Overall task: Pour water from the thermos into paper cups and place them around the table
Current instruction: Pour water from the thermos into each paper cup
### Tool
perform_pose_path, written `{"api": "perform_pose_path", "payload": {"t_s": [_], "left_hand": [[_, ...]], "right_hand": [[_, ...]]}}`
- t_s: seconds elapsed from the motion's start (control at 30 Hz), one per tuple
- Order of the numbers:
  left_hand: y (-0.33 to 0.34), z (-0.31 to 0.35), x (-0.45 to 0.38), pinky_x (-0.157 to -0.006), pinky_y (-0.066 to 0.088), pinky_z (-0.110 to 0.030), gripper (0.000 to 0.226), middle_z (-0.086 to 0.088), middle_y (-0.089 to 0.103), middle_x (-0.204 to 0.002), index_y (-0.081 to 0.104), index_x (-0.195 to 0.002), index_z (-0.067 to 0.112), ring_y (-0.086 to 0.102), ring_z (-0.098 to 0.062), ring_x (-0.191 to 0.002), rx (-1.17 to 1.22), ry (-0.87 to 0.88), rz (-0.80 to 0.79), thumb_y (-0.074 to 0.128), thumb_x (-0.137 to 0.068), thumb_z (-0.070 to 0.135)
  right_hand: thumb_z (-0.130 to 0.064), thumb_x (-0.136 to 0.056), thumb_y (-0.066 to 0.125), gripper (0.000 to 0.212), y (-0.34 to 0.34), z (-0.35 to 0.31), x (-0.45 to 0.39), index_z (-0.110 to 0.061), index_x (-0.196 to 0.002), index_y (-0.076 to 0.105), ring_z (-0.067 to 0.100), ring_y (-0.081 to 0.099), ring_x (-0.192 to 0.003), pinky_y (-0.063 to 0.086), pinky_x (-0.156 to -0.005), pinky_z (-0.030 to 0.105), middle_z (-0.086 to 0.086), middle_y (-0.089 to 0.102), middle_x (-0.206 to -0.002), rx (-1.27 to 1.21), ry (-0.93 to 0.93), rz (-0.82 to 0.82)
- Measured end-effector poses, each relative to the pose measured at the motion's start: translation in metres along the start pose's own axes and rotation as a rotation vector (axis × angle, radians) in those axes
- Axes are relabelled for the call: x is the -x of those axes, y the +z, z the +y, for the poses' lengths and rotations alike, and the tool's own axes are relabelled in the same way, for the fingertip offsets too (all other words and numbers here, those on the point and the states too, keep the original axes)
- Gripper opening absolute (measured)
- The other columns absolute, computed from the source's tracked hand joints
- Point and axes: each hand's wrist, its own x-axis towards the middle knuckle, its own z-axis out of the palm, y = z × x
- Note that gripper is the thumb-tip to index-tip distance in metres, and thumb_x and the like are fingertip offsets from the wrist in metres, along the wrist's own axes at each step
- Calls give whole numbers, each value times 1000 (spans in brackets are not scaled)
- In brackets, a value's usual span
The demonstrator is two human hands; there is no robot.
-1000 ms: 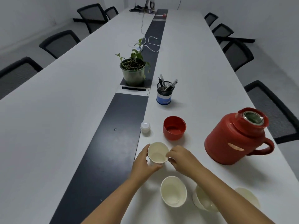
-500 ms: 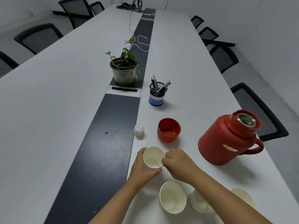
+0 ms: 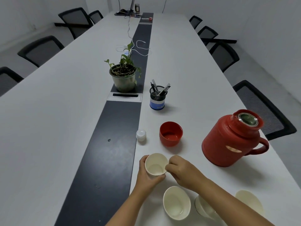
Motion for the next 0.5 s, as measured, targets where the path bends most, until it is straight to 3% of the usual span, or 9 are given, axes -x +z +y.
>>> {"api": "perform_pose_path", "payload": {"t_s": [0.2, 0.37, 0.5], "left_hand": [[-6, 33, -4, -68, 47, -7, 70, 8, 58, -102, 44, -105, 34, 59, 10, -84, 14, 26, -44, 74, -43, 43], [-11, 58, 4, -72, 49, -20, 69, 3, 60, -100, 43, -100, 34, 61, -8, -89, -95, -30, -72, 67, -37, 49], [-10, 61, 19, -64, 49, -16, 70, 10, 58, -95, 39, -100, 39, 59, -2, -81, -194, -56, -91, 66, -35, 44]], "right_hand": [[-3, -69, 64, 4, -15, -3, -1, -4, -72, 66, 22, 57, -55, 43, -52, 24, 9, 62, -62, -141, 48, 164], [-6, -74, 61, 8, -38, -12, -3, -2, -74, 67, 10, 46, -64, 36, -60, 14, 10, 61, -61, -284, 88, 118], [-10, -83, 57, 14, -52, -13, 0, -3, -83, 69, -12, 49, -72, 35, -64, 4, -15, 50, -67, -408, 141, 63]]}}
